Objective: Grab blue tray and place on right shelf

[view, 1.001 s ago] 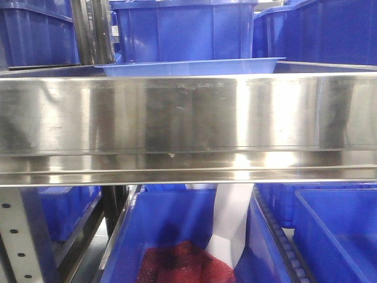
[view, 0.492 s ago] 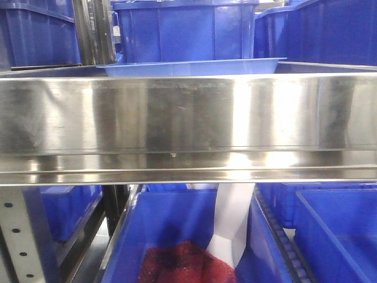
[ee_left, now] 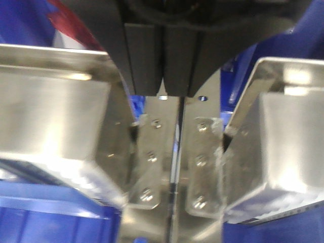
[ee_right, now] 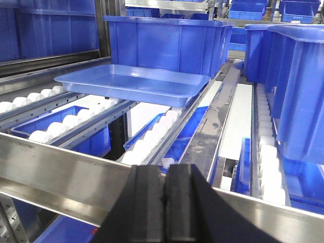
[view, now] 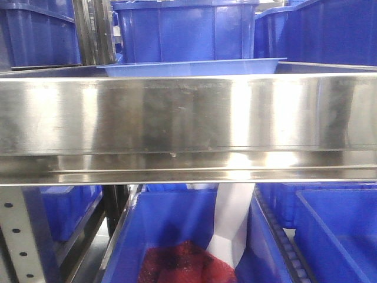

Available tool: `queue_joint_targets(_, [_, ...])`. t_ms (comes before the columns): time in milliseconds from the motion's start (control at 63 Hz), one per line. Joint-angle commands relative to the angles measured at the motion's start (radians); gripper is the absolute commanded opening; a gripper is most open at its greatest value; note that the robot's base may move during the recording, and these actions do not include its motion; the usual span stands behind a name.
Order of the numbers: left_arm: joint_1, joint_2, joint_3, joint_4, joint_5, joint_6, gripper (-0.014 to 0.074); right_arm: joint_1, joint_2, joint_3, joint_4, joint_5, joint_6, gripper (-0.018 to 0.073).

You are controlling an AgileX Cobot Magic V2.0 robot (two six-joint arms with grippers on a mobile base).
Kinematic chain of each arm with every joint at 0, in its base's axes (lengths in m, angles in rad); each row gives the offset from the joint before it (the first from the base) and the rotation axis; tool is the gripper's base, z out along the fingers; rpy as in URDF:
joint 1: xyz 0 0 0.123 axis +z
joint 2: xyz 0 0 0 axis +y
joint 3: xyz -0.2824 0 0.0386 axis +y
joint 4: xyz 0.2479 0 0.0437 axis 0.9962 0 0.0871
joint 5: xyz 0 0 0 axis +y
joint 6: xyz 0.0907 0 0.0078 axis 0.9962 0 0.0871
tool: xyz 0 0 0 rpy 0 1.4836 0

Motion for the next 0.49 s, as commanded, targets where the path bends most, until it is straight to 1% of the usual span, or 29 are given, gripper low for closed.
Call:
queue_joint_targets(0, [0.002,-0.012,0.048,-0.012,-0.229,0.004,-0.0048,0.002,0.013,-0.027,-0.014,-0.087,-0.014,0.0056])
queue_joint_targets(16, [0.002,-0.012,0.056,-0.008,-0.229,0.004,-0.0049,0.002,0.013,-0.027,-0.014,-0.087,-0.014,0.0056])
queue_joint_targets(48, [0.002,-0.012,0.048,0.010,-0.193,0.004,-0.0048,0.002,0.013,-0.027,-0.014,-0.086,-0.014,0.0056])
queue_joint_targets(95, [0.002,-0.012,0.049,0.048,-0.221,0.004,-0.0049,0.002,0.013,-0.027,-0.014,-0.086,-0.014,0.0056])
queue_joint_targets(143, [0.002,-0.012,0.049,0.070,-0.241,0.004,-0.0049,0.002,0.013,-0.027,-0.014,-0.086,-0.014,0.0056])
queue_joint_targets(477, [0.002,-0.012,0.049,0.072,-0.247,0.004,-0.0049,0.002,0.013,-0.027,-0.014,-0.086,-0.014,0.0056])
